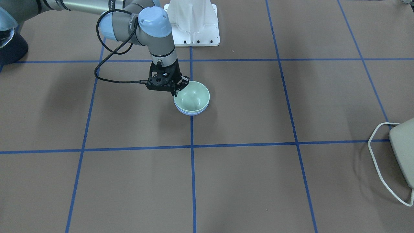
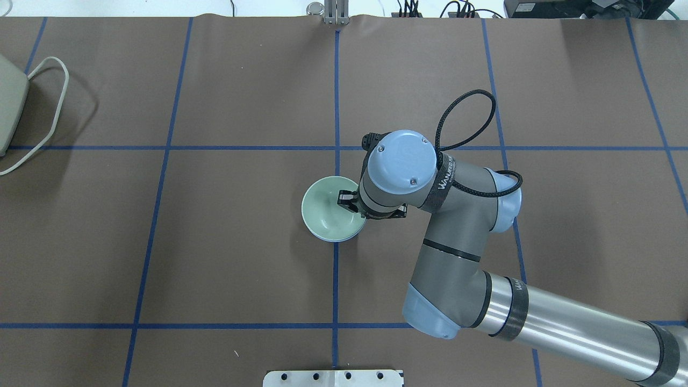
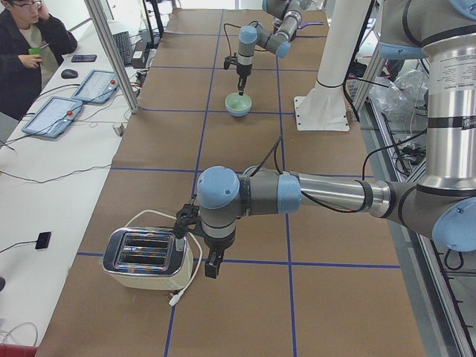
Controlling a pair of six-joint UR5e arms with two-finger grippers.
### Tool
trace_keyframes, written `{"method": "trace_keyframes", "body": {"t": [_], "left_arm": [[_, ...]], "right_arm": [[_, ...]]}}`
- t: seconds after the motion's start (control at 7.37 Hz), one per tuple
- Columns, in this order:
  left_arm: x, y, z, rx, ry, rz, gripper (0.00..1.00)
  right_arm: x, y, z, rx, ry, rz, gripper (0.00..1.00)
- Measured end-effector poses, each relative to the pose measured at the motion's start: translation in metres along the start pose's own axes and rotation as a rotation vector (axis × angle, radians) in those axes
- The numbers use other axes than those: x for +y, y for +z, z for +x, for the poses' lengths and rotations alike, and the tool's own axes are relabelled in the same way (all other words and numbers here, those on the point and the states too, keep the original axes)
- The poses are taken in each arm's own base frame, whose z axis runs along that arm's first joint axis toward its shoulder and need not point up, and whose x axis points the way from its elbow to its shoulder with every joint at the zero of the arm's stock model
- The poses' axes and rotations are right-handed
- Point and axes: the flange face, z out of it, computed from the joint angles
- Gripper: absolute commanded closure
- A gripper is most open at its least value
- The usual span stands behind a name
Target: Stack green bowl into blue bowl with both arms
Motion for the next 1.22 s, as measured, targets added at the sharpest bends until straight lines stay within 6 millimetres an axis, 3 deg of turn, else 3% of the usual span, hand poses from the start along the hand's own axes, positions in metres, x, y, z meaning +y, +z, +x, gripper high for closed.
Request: {"method": "trace_keyframes", "body": {"t": [0.14,0.27,0.81,1.09,1.22], "left_arm": [[0.000,0.000,0.000,0.000,0.000,0.000,0.02],[0.000,0.001,-0.001,0.001,0.000,-0.001,0.02],[0.001,0.003,-0.003,0.002,-0.004,-0.006,0.02],[0.001,0.004,-0.003,0.003,-0.006,-0.007,0.02],[0.001,0.004,-0.003,0.003,-0.006,-0.007,0.02]], "right_arm": [[0.000,0.000,0.000,-0.004,-0.002,-0.002,0.65],[0.001,0.000,0.002,-0.004,-0.003,-0.005,0.01],[-0.002,-0.004,0.017,0.009,-0.025,-0.003,0.00],[-0.027,-0.035,0.028,0.040,-0.080,0.022,0.00],[-0.056,-0.053,0.045,0.052,-0.101,0.028,0.00]]}}
